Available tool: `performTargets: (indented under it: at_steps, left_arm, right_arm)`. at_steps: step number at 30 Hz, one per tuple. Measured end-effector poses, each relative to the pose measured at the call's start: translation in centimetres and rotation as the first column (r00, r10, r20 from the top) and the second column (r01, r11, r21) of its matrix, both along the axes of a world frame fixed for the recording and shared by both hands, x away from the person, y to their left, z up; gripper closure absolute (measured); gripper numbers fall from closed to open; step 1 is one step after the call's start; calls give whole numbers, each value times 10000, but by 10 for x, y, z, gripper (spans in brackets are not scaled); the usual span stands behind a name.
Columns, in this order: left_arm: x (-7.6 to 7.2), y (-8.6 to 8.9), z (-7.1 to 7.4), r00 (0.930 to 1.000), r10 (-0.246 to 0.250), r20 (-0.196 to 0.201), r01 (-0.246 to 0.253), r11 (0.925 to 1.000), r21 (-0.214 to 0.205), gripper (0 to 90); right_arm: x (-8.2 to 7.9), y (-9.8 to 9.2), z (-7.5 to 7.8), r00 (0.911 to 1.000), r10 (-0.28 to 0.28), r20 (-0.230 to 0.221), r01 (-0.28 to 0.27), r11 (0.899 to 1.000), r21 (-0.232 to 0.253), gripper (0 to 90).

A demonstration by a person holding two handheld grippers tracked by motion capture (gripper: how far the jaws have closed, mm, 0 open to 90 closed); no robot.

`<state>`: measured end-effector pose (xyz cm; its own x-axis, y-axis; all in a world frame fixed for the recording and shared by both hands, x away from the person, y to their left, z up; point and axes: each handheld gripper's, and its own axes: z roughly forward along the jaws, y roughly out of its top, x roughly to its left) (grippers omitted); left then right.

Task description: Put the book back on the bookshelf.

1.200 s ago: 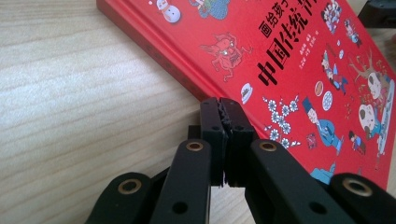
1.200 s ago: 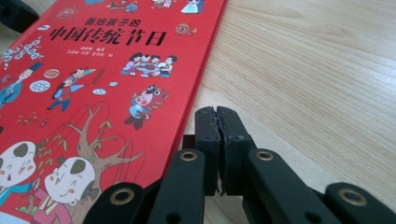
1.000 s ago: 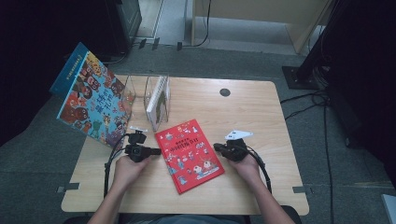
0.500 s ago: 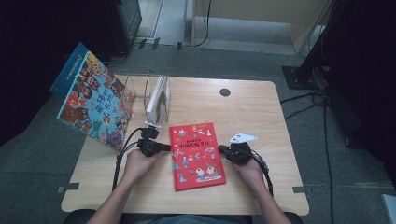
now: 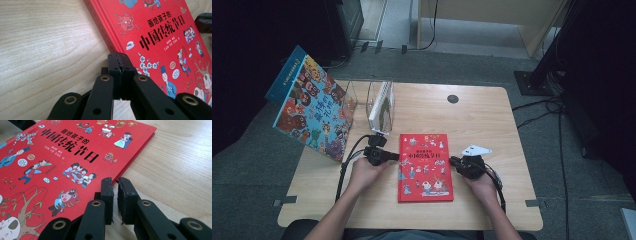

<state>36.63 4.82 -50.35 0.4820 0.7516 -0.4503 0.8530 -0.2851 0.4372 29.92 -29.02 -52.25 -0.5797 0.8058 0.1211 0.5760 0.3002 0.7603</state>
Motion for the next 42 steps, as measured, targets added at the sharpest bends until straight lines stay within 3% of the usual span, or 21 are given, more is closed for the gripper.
performTargets:
  at_steps: [7,9,14,17,20,23,25,29,38,40,42]
  left_arm:
    - [-1,2,2,9998,-147,-160,148,9999,61,899]
    - [-6,3,6,9998,-214,8,214,9996,179,899]
    - [-17,5,6,9998,-153,-122,154,9999,64,884]
    - [-23,4,7,9997,-209,-89,210,9996,181,876]
    - [-26,4,6,9998,-184,-116,187,9995,254,886]
    - [-28,3,5,9996,-207,-177,211,9994,269,886]
    - [-29,4,3,9996,-180,-240,186,9995,250,886]
    - [-30,3,2,9993,-217,-299,222,9996,150,886]
    - [-36,-9,1,9994,-240,-235,244,9996,131,900]
    - [-37,-12,1,9994,-279,-211,282,9995,145,900]
    - [-37,-12,1,9993,-234,-284,238,9996,119,900]
  right_arm:
    - [1,-1,0,10000,-69,-26,69,10000,39,789]
    - [2,-3,1,9997,-145,-218,150,9997,199,771]
    - [1,-7,8,9981,-399,-470,426,9974,583,719]
    - [3,-7,13,9935,-450,-1041,563,9926,1080,687]
    - [7,-3,15,9872,-443,-1530,631,9907,1204,672]
    - [13,2,17,9701,-423,-2392,747,9889,1281,661]
    - [16,4,18,9627,-348,-2684,737,9880,1360,658]
    - [22,9,20,9428,-559,-3287,960,9896,1069,643]
    - [30,4,23,8988,-801,-4309,1226,9899,718,636]
    - [34,1,24,8848,-930,-4565,1425,9869,751,636]
    - [37,-1,24,8762,-966,-4722,1522,9850,808,632]
